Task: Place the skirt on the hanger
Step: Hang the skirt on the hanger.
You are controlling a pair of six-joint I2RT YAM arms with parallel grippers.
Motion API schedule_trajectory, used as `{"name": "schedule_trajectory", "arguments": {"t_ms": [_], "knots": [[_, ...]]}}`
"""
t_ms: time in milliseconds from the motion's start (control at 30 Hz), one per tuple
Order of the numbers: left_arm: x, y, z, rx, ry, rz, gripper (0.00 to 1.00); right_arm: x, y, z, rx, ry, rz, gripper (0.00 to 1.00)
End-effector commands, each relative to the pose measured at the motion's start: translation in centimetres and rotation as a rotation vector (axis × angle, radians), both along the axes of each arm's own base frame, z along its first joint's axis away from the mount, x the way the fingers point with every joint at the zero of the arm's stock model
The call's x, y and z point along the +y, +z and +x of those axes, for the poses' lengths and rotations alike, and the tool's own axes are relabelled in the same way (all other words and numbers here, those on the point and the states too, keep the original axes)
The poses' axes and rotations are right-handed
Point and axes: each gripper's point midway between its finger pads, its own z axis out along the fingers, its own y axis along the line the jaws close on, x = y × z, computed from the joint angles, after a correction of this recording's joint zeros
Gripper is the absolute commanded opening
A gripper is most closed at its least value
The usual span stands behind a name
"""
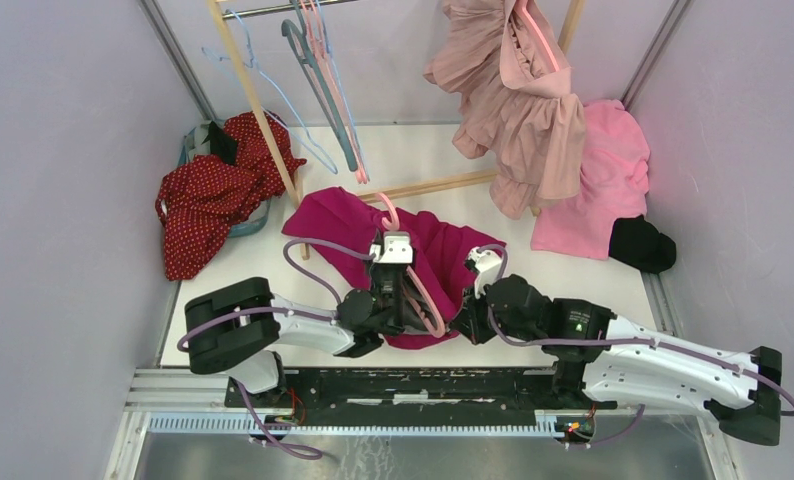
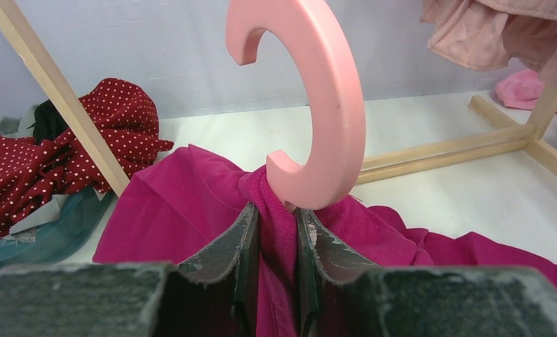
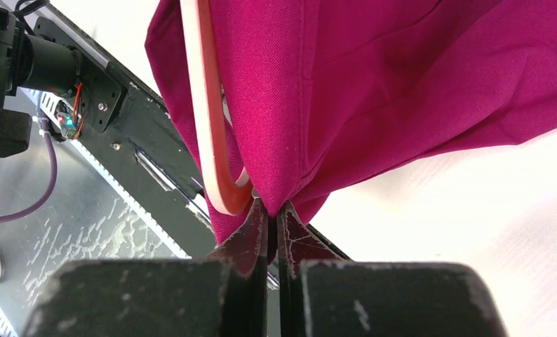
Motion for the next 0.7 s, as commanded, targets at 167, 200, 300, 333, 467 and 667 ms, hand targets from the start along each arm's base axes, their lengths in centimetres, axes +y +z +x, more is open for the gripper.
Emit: {"name": "schedule_trajectory", "arguments": {"t_ms": [167, 200, 300, 333, 467, 667], "knots": [[-0.3, 3.7, -0.2, -0.110, -0.042, -0.136, 0.03, 1.1, 4.7, -0.4, 0.006, 0.028, 0.114, 0.01], [-0.4, 3.8, -0.1, -0.113, -0.042, -0.135, 0.03, 1.3, 5.1, -0.4, 0.011, 0.033, 0.113, 0.01], [-0.8, 4.7, 0.0, -0.133, -0.050, -0.129, 0.03, 1.6, 6.0, -0.7, 0.027, 0.047, 0.113, 0.01], [-0.8, 5.1, 0.0, -0.141, -0.052, -0.125, 0.03, 1.6, 6.5, -0.8, 0.032, 0.051, 0.127, 0.01], [-1.2, 6.1, 0.2, -0.163, -0.051, -0.087, 0.03, 1.7, 8.7, -1.2, 0.036, 0.058, 0.179, 0.01], [-1.4, 5.9, 0.5, -0.164, -0.044, -0.065, 0.03, 2.1, 12.0, -0.1, -0.018, 0.048, 0.163, 0.01]]}}
